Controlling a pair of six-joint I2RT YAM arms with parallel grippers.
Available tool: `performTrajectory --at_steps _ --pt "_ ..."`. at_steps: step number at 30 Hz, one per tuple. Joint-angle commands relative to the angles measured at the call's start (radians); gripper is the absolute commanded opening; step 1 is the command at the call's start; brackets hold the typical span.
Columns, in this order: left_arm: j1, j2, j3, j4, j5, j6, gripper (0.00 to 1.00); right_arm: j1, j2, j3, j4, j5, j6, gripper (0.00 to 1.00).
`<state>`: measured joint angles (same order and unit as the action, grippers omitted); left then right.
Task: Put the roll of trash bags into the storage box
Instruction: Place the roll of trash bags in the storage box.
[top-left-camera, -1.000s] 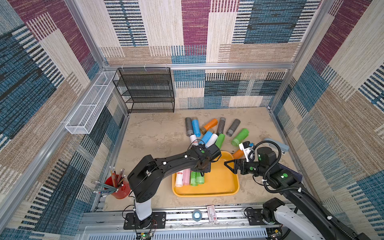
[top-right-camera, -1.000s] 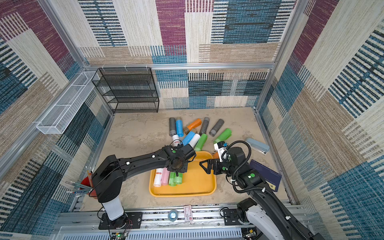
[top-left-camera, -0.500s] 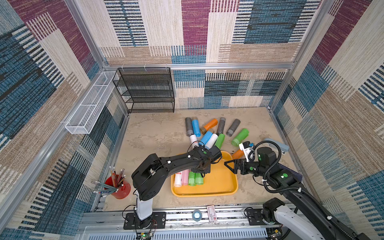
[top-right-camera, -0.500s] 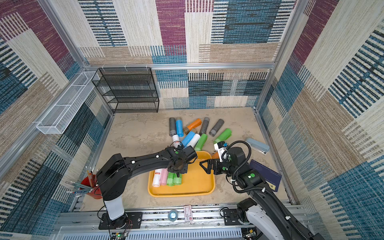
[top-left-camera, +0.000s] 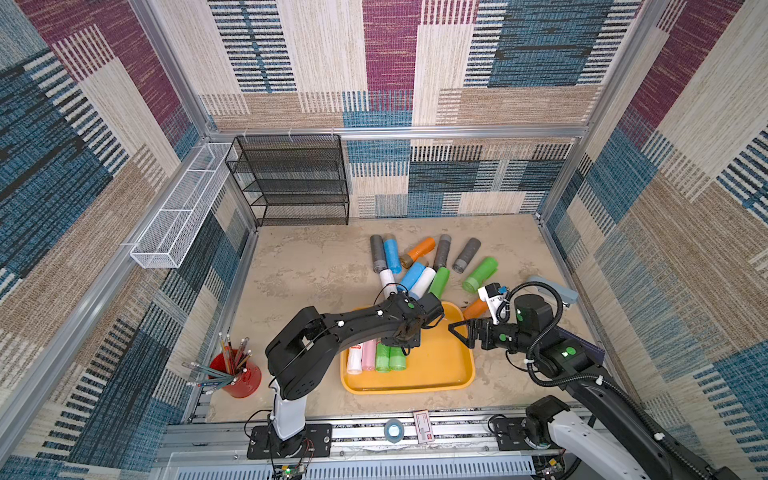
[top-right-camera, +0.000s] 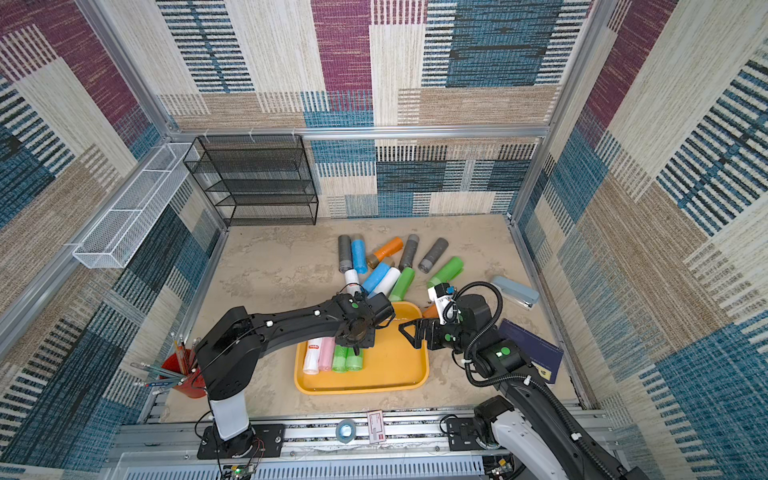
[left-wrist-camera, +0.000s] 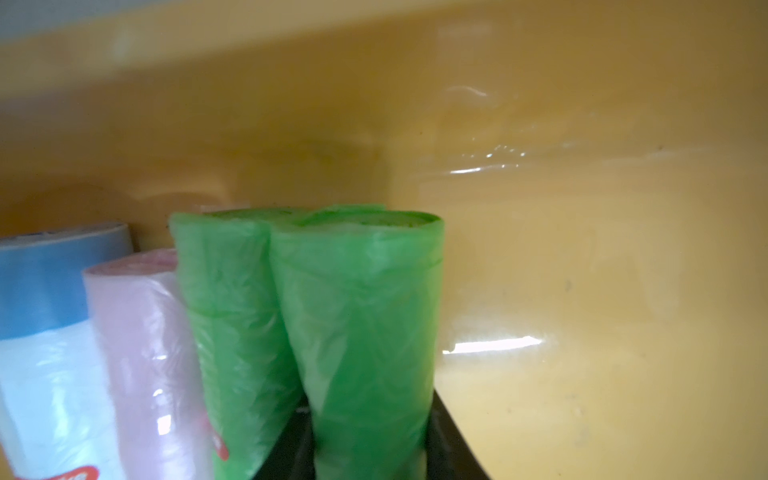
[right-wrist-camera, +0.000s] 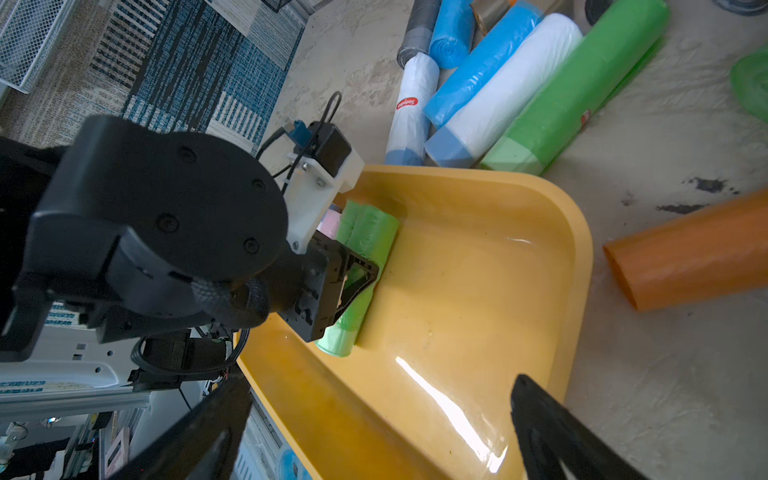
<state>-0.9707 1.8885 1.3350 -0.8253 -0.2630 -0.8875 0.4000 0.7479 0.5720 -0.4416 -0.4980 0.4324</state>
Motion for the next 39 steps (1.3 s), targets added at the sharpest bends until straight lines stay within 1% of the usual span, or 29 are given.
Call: performTrajectory --at_steps 1,10,17,22,29,39 --pt "0.001 0.01 -0.002 -0.029 -0.032 -0.022 0.36 0.0 -0.003 -0.001 0.024 -0.013 -0.002 0.99" --pt "-0.001 0.034 0.009 -0.029 -0.02 -0.018 0.39 0.0 -0.003 -0.001 0.024 -0.012 -0.003 0.99" --pt "-0.003 0.025 0.013 -0.029 -0.015 -0.013 0.48 0.001 -0.007 0.0 0.024 -0.012 -0.004 0.99" --pt "-0.006 0.005 0.01 -0.031 -0.019 -0.011 0.51 0.0 -0.008 -0.001 0.024 -0.013 -0.004 0.99" --pt "-0.009 -0.027 0.01 -0.031 -0.019 -0.006 0.52 0.001 -0.02 0.001 0.021 -0.013 -0.001 0.99" --pt "-0.007 -0.143 0.015 -0.034 -0.046 0.029 0.52 0.0 -0.008 0.0 0.024 -0.014 -0.005 0.99"
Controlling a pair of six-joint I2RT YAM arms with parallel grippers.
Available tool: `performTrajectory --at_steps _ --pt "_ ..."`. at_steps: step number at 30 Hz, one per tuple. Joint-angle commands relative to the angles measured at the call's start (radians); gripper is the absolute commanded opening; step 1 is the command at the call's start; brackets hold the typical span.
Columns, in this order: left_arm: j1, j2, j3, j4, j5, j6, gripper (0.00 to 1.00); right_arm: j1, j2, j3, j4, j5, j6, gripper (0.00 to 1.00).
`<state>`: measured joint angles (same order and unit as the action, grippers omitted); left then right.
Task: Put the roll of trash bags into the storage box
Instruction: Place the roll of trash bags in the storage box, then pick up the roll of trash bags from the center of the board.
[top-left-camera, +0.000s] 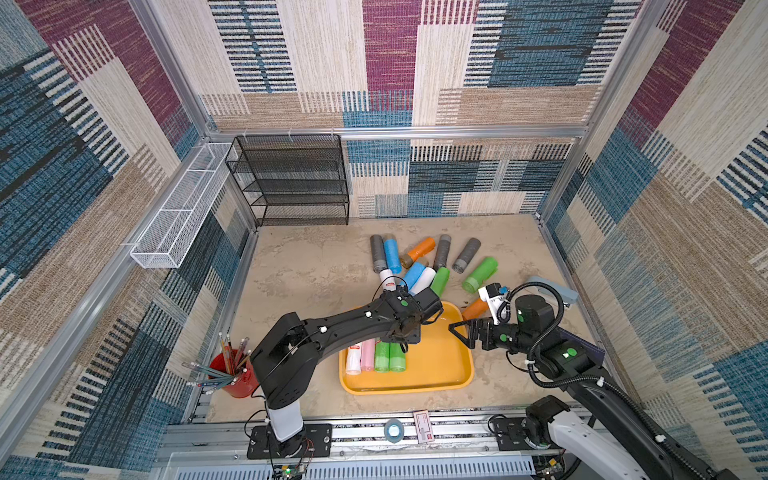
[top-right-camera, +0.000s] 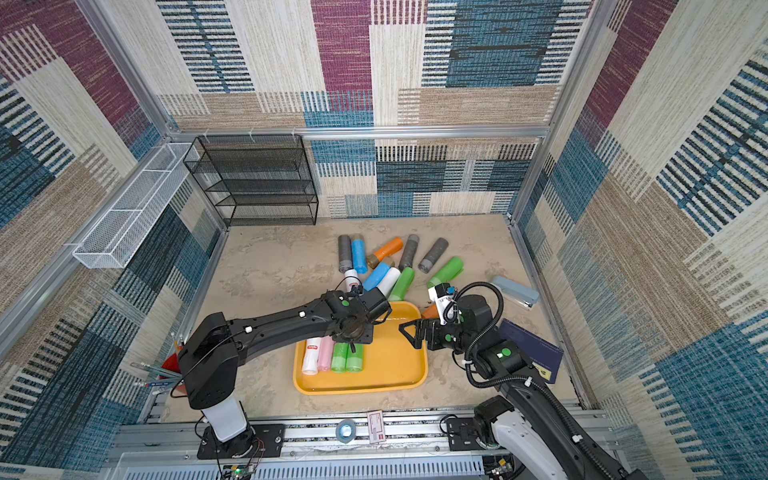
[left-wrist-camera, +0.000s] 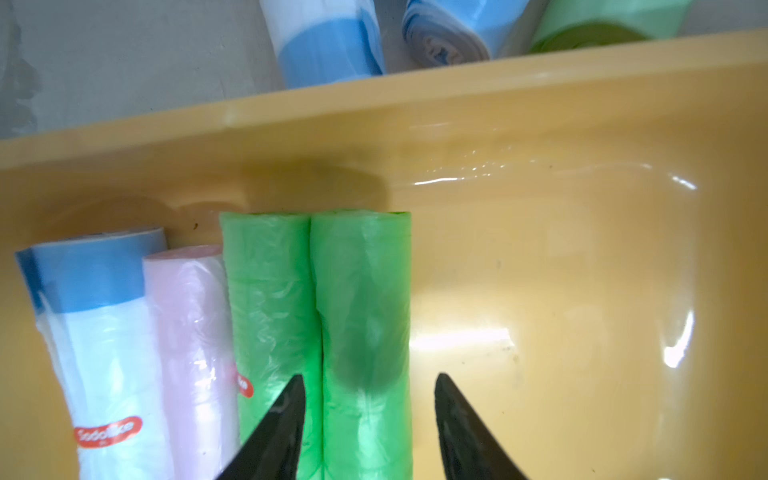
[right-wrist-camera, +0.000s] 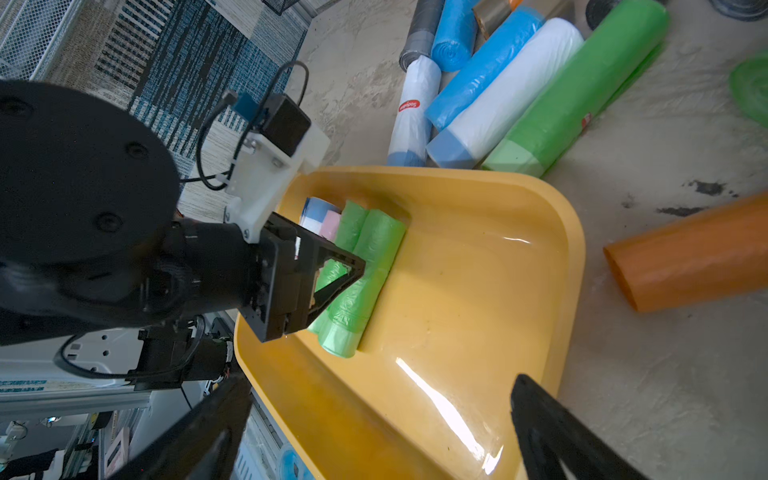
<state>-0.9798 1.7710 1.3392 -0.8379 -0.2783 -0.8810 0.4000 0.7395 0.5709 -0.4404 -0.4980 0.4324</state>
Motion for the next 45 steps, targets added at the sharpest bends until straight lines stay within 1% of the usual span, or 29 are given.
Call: performTrajectory --at_steps 1,5,10,14,17,19,24,27,32,45 --pt "0.003 -0.036 0.013 -0.022 -0.038 0.031 0.52 0.0 0.002 0.002 0.023 -0.018 -0.004 0.99" --pt "0.031 -0.069 0.049 -0.029 -0.061 0.091 0.53 -0.001 0.02 0.008 0.032 -0.031 0.0 0.99" --pt "0.141 -0.059 0.125 -0.028 -0.053 0.204 0.53 0.0 0.069 0.026 0.088 -0.062 0.011 0.99" --pt "0.257 0.013 0.216 -0.015 -0.003 0.294 0.53 -0.001 0.133 0.045 0.121 -0.073 0.006 0.99" --pt "0.333 0.098 0.301 0.002 0.07 0.334 0.52 -0.001 0.17 0.062 0.128 -0.069 -0.006 0.99" --pt "0.368 0.161 0.357 0.002 0.124 0.344 0.51 0.0 0.185 0.07 0.126 -0.066 -0.01 0.99" --pt "0.397 0.308 0.472 0.003 0.169 0.351 0.52 -0.002 0.19 0.074 0.117 -0.056 -0.015 0.99" --pt "0.403 0.373 0.515 0.0 0.171 0.336 0.53 -0.005 0.188 0.066 0.111 -0.051 -0.016 0.99" --pt "0.412 0.418 0.526 0.001 0.166 0.305 0.53 -0.01 0.19 0.053 0.114 -0.051 -0.016 0.99" --pt "0.434 0.497 0.547 0.049 0.202 0.292 0.53 -0.021 0.201 0.05 0.11 -0.05 -0.029 0.99"
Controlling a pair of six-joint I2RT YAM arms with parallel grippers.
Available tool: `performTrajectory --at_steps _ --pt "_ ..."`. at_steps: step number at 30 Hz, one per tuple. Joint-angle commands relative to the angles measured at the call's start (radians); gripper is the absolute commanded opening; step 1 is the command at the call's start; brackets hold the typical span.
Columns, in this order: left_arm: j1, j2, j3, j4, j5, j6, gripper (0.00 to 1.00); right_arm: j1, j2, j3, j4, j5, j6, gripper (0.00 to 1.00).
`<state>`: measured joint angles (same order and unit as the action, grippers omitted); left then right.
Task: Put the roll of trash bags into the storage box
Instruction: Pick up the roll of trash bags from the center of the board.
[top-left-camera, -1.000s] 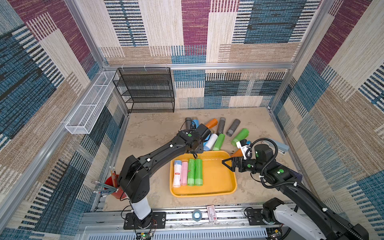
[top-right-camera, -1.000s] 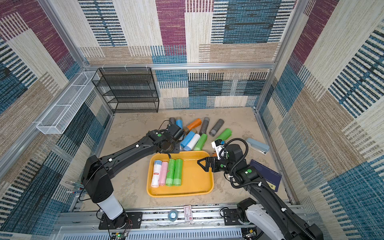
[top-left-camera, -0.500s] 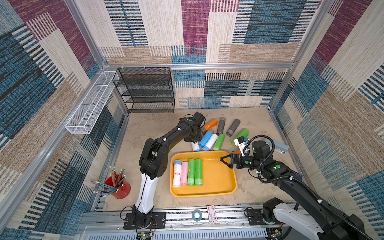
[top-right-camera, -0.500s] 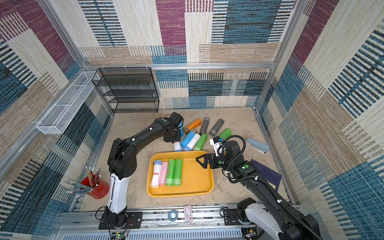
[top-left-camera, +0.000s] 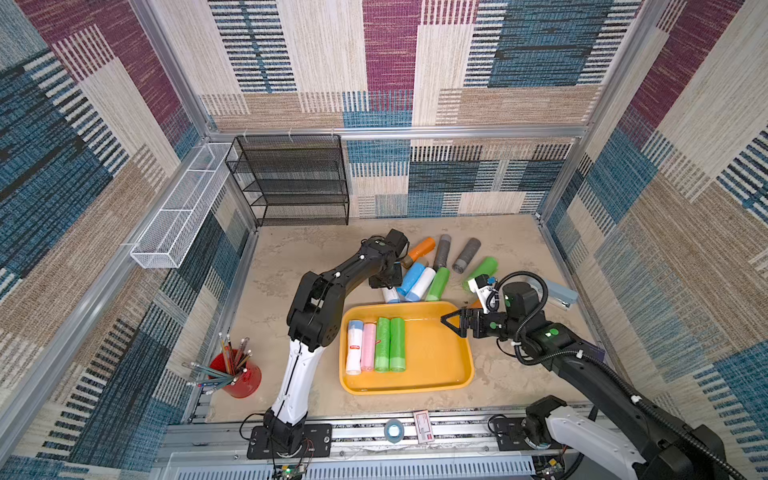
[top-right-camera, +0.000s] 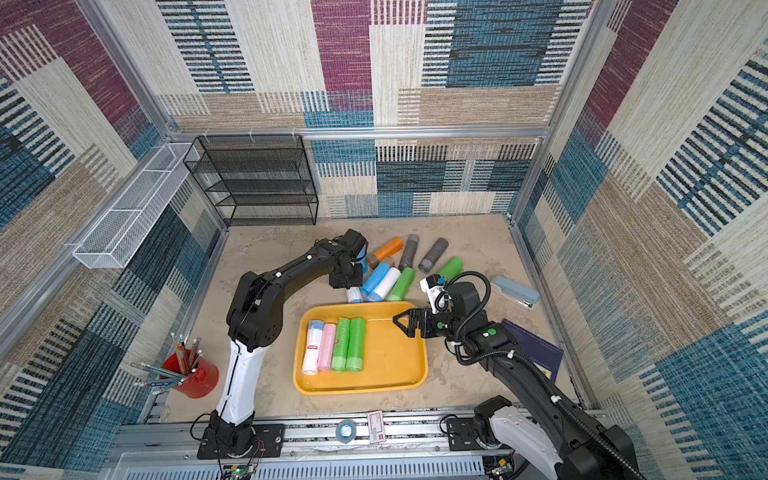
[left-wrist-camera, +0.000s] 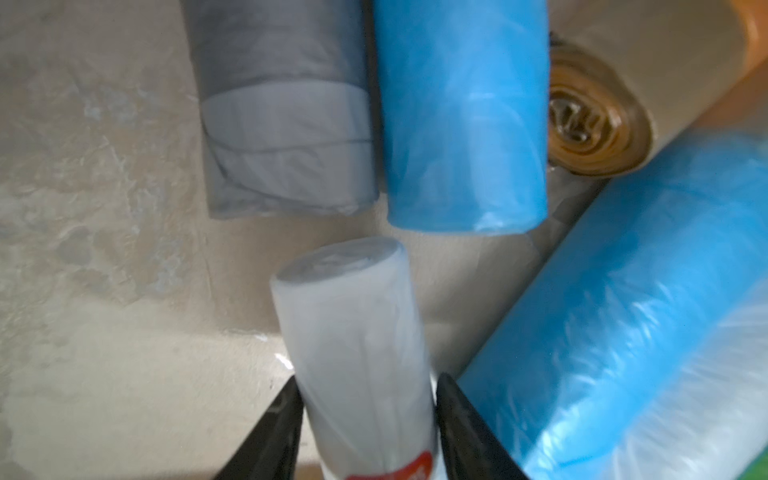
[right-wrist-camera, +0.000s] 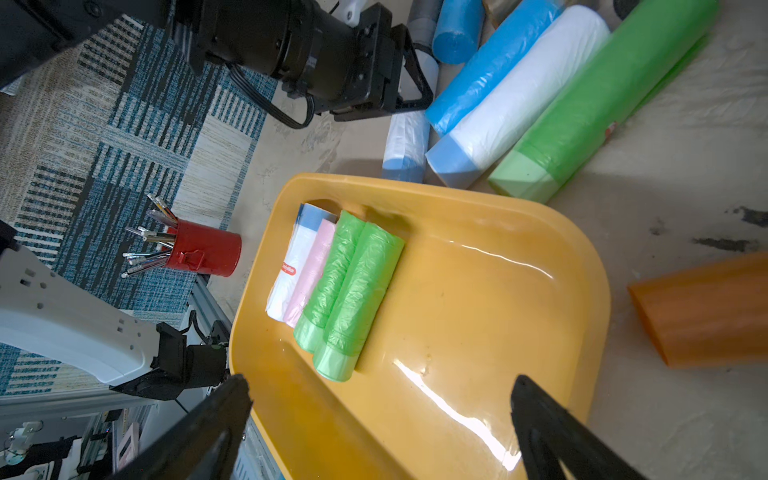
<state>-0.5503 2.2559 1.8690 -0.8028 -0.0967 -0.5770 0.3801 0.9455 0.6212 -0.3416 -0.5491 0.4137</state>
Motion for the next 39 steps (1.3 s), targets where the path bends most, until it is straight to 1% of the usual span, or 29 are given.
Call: performTrajectory --at_steps 1,7,9,12,15,18,26,30,35,39 --pt "0.005 0.02 0.021 0.014 0.022 -0.012 0.52 -0.003 -0.005 -0.001 0.01 0.0 -0.011 0.99" --pt "0.009 0.051 0.032 0.013 0.032 -0.022 0.48 -0.01 -0.012 -0.003 0.002 -0.003 -0.013 0.99" --pt "0.01 0.049 0.031 0.014 0.028 -0.025 0.43 -0.01 -0.018 -0.004 -0.001 0.0 -0.012 0.99" --pt "0.012 0.021 0.012 0.016 0.01 -0.03 0.38 -0.011 -0.028 -0.006 -0.002 0.0 -0.01 0.99" --pt "0.015 -0.026 -0.017 0.022 -0.02 -0.035 0.37 -0.011 -0.031 -0.01 -0.001 -0.003 -0.004 0.99" --pt "0.022 -0.087 -0.069 0.064 -0.04 -0.038 0.36 -0.012 -0.036 -0.007 -0.01 -0.004 -0.002 0.99" --pt "0.063 -0.223 -0.18 0.12 -0.122 -0.043 0.36 -0.012 -0.118 -0.014 -0.054 0.013 0.01 0.99" --pt "0.084 -0.312 -0.248 0.202 -0.147 -0.007 0.36 -0.011 -0.136 -0.01 -0.062 0.016 0.013 0.99" --pt "0.107 -0.383 -0.254 0.207 -0.201 0.05 0.36 -0.011 -0.145 -0.008 -0.066 0.01 0.019 0.99" --pt "0.119 -0.47 -0.309 0.239 -0.23 0.076 0.36 -0.012 -0.163 -0.02 -0.066 0.006 0.025 0.99"
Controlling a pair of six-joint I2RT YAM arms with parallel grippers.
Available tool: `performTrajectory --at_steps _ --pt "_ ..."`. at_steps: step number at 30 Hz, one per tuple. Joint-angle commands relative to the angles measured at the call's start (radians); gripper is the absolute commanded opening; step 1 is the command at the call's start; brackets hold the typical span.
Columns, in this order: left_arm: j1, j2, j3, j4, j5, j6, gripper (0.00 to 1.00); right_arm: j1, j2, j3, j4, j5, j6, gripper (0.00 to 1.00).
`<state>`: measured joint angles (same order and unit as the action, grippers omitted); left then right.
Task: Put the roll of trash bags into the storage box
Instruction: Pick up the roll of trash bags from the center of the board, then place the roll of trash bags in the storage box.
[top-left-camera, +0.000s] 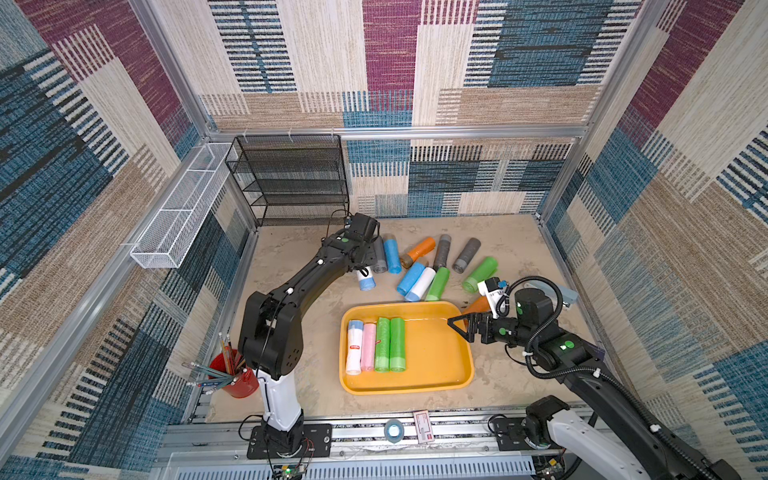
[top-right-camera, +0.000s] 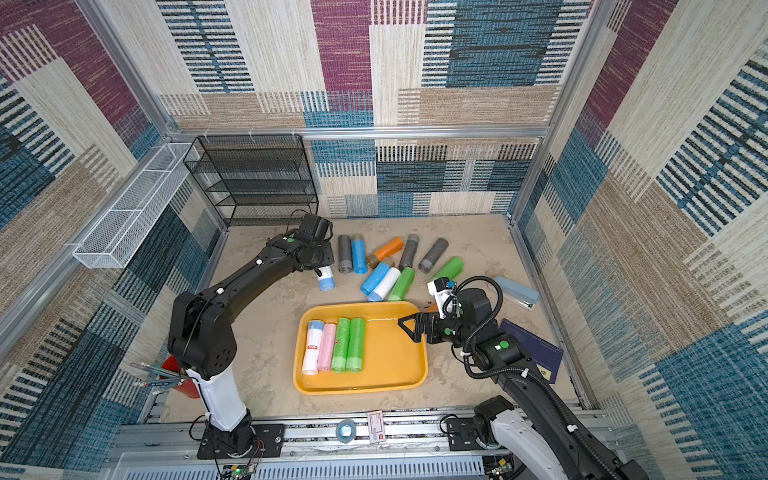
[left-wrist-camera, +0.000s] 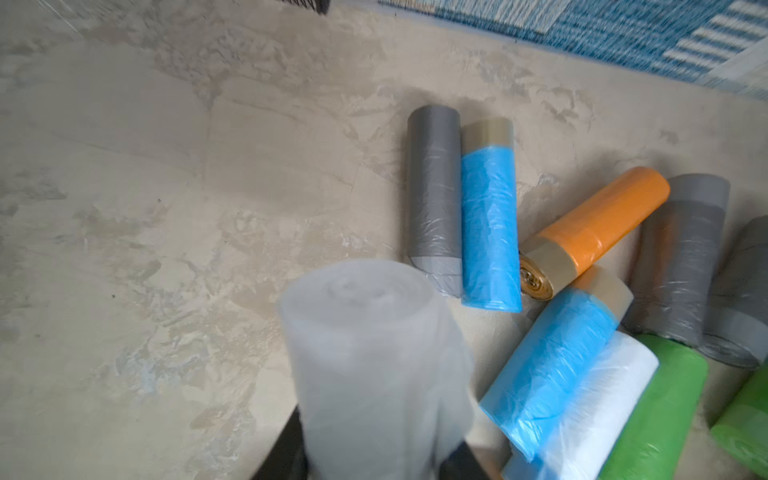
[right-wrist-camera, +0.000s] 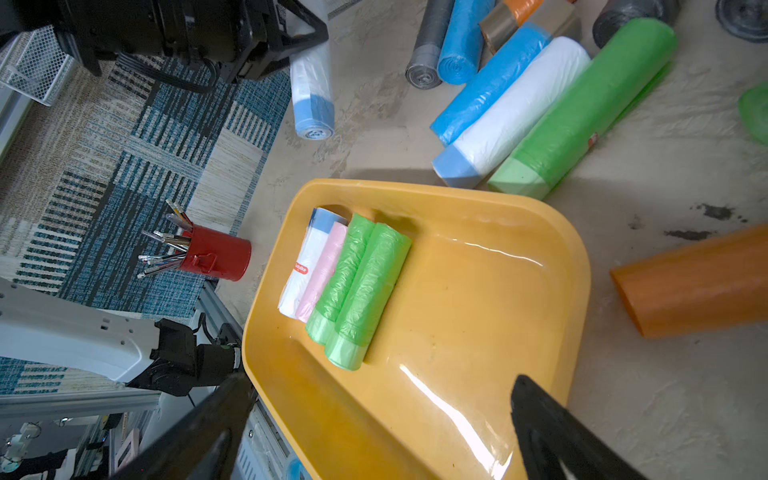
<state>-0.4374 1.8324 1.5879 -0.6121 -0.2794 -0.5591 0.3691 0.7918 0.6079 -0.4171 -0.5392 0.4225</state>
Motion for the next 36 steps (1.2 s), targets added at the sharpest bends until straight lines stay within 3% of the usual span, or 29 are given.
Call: performTrajectory --at_steps 1,4,12,17,25,36 --pt "0.008 -0.069 -0.047 0.056 -0.046 0.06 0.36 0.0 -0.012 -0.008 0.009 -0.007 0.018 0.99" --pt "0.011 -0.136 -0.108 0.064 -0.004 0.048 0.36 -0.001 -0.013 -0.016 0.014 -0.02 0.021 0.99" --pt "0.005 -0.26 -0.293 0.066 0.279 -0.083 0.36 0.0 -0.013 -0.027 0.02 -0.037 0.036 0.99" --pt "-0.024 -0.342 -0.432 0.131 0.393 -0.18 0.36 0.0 -0.016 -0.031 0.012 -0.047 0.039 0.99" --pt "-0.126 -0.434 -0.516 0.129 0.4 -0.251 0.36 0.001 -0.031 -0.035 -0.011 -0.032 0.054 0.99" --pt "-0.316 -0.389 -0.436 0.059 0.274 -0.275 0.36 0.0 -0.057 -0.055 -0.022 -0.037 0.06 0.99"
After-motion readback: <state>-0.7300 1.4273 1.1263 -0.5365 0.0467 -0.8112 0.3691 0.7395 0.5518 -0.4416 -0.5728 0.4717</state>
